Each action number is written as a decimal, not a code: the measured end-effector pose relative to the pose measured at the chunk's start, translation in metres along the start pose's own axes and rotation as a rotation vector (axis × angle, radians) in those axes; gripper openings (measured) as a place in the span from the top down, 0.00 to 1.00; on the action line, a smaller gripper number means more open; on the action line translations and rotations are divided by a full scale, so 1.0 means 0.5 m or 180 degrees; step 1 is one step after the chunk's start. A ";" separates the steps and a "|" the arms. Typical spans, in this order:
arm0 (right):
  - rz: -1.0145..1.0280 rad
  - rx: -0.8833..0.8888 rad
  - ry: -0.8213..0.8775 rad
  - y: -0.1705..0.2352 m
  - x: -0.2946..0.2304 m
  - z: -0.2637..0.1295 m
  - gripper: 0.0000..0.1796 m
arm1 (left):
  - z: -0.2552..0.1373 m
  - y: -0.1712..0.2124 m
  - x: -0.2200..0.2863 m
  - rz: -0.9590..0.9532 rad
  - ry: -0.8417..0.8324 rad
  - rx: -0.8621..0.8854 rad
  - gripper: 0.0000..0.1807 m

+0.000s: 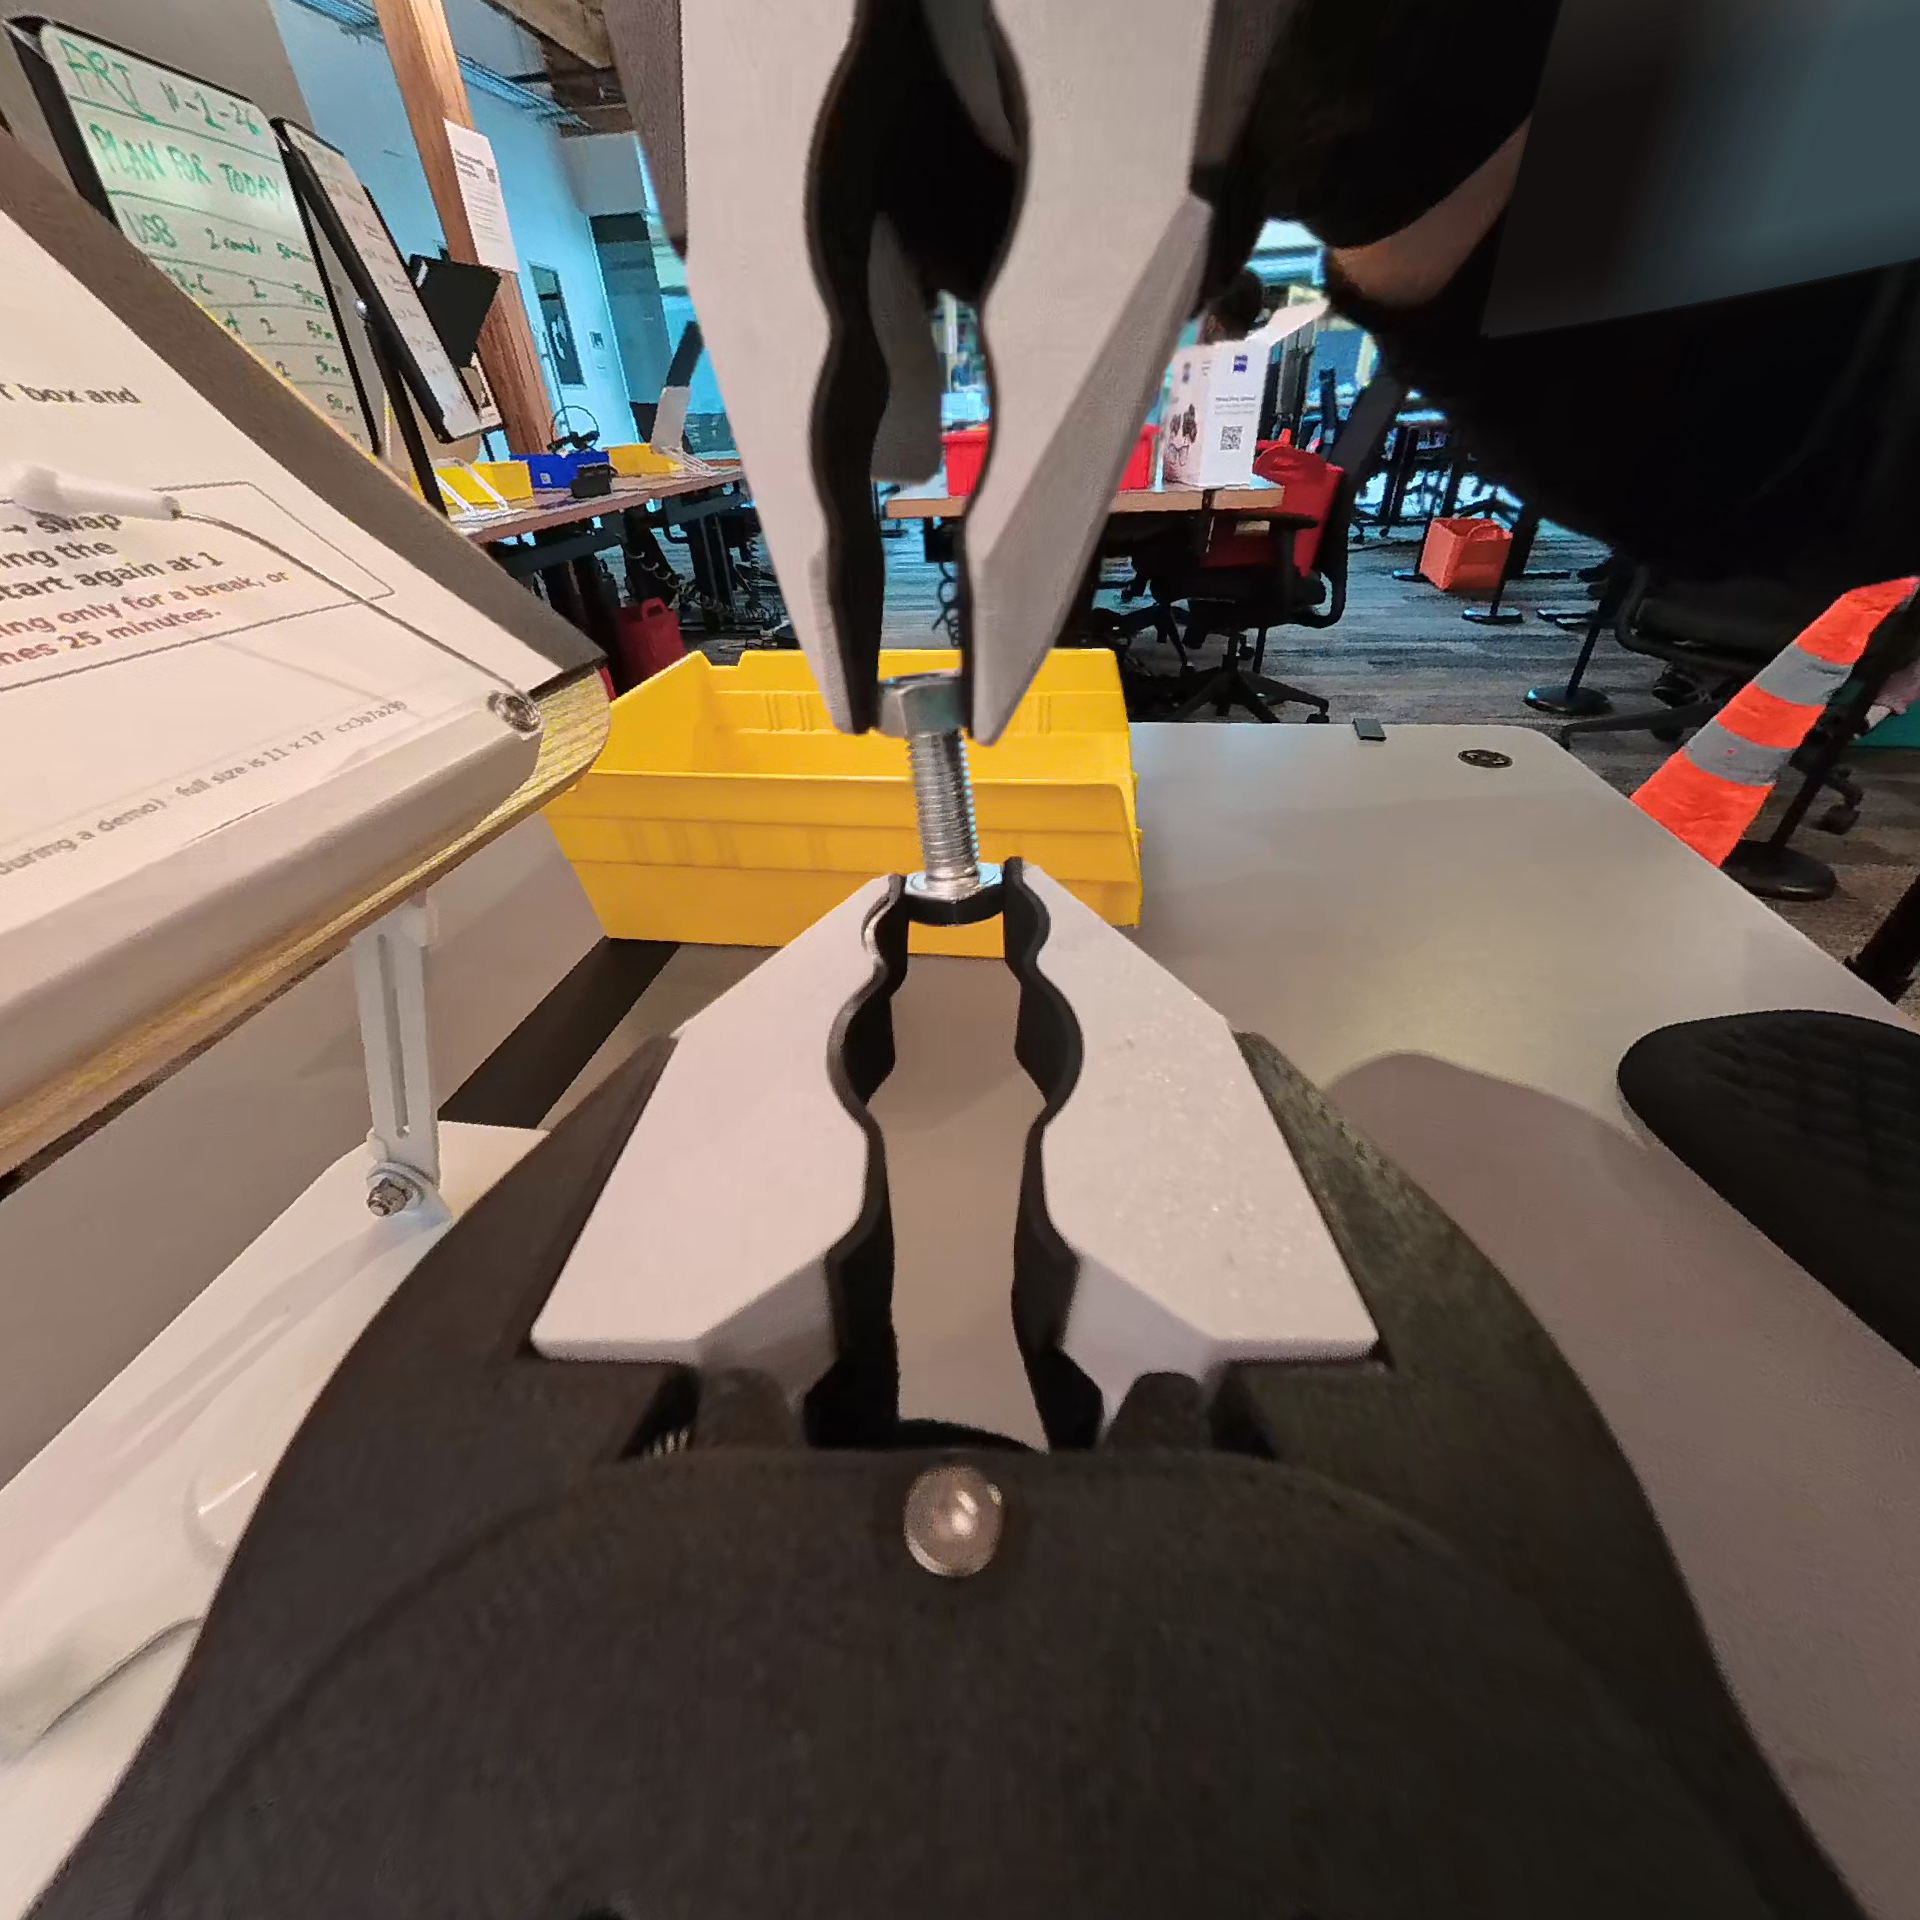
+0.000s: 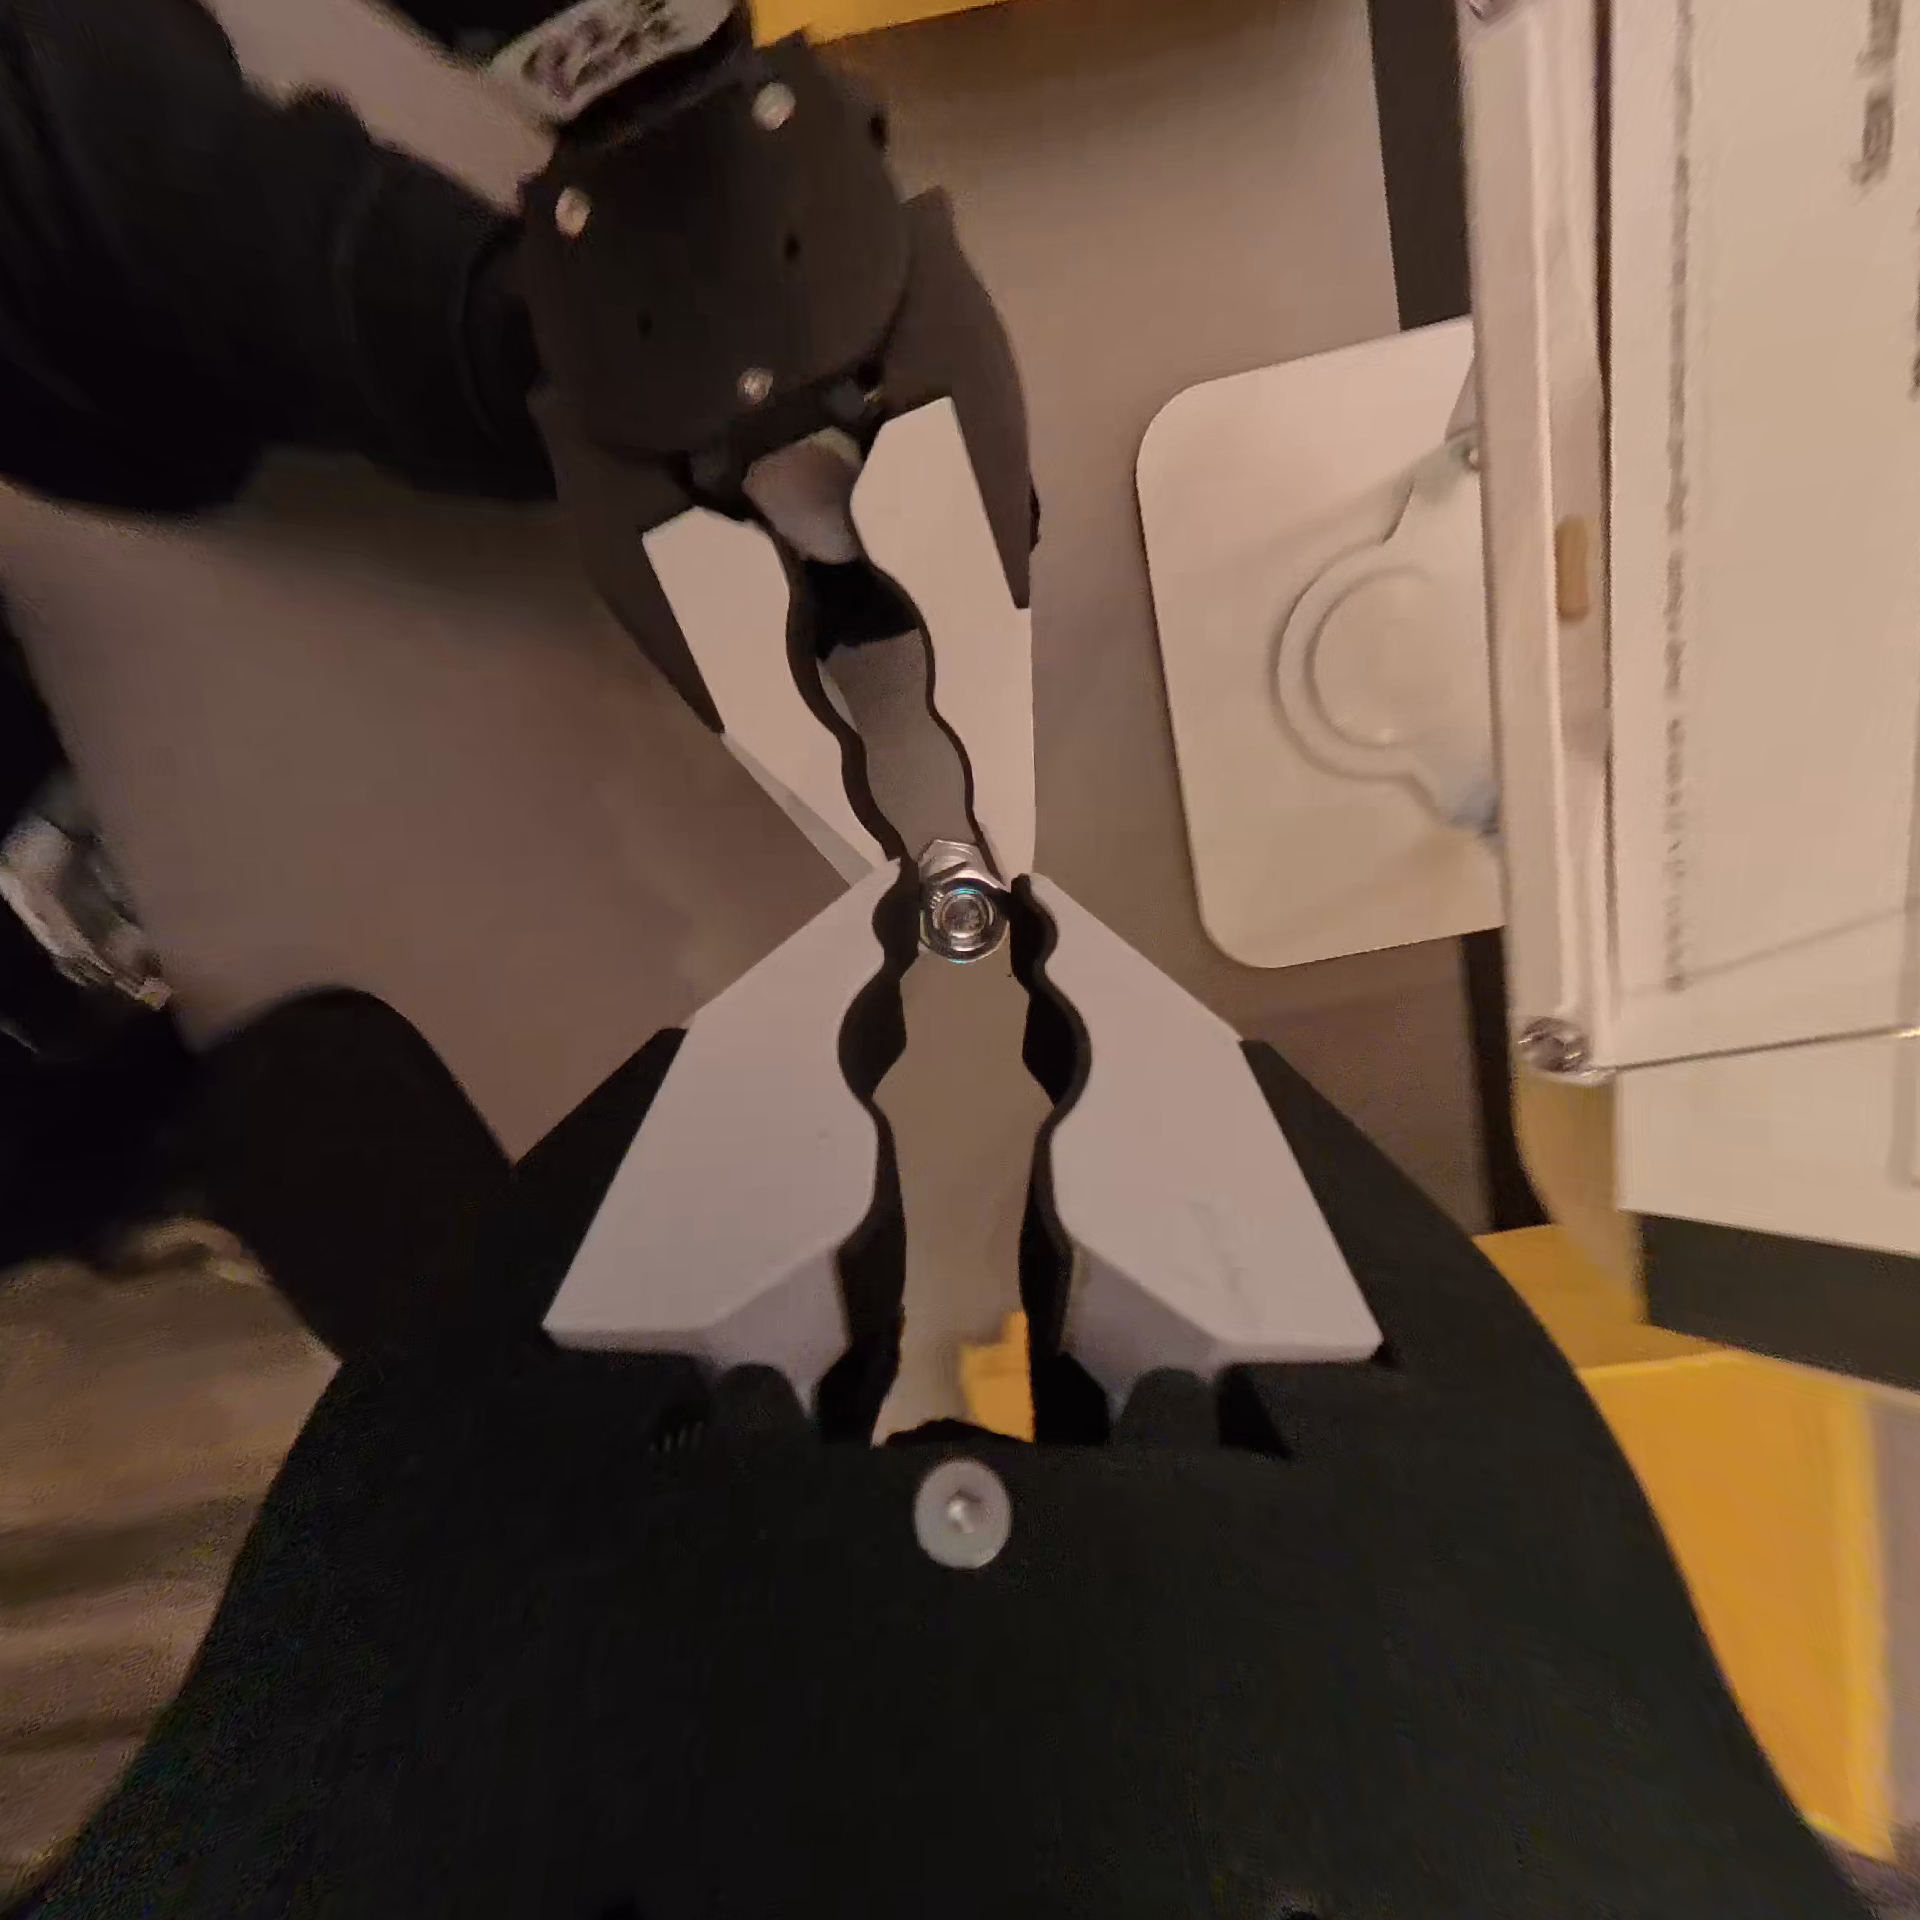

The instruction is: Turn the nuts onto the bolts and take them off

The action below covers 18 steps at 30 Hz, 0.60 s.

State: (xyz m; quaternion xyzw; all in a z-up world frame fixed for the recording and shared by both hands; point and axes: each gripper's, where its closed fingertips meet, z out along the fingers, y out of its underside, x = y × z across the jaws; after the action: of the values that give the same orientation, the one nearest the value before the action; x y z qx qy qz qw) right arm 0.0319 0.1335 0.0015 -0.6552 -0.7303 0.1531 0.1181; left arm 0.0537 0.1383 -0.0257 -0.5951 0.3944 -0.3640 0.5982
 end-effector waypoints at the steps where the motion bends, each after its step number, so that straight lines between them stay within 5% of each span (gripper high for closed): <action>1: 0.0229 0.0031 -0.0068 -0.002 -0.001 0.002 0.91 | 0.000 0.001 -0.002 -0.0001 -0.0013 -0.0007 0.91; 4: 0.0439 0.0104 -0.0264 -0.006 -0.008 0.000 0.88 | 0.002 0.001 0.002 0.0007 0.0003 -0.0004 0.91; 6: 0.0195 0.0243 -0.0146 -0.018 0.003 -0.009 0.74 | 0.002 0.000 0.003 0.0019 0.0009 -0.0010 0.91; 12: -0.1193 -0.0084 0.0257 0.007 -0.005 -0.010 0.79 | -0.003 -0.006 0.000 -0.0019 0.0019 0.0045 0.91; 18: -0.1205 -0.0161 0.0272 0.008 -0.008 -0.002 0.91 | 0.003 -0.002 0.006 0.0033 0.0026 -0.0006 0.91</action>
State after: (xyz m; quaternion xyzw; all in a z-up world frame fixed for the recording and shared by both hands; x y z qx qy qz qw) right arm 0.0364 0.1301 0.0010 -0.5148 -0.8384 0.0817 0.1592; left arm 0.0564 0.1362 -0.0251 -0.5921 0.4003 -0.3630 0.5979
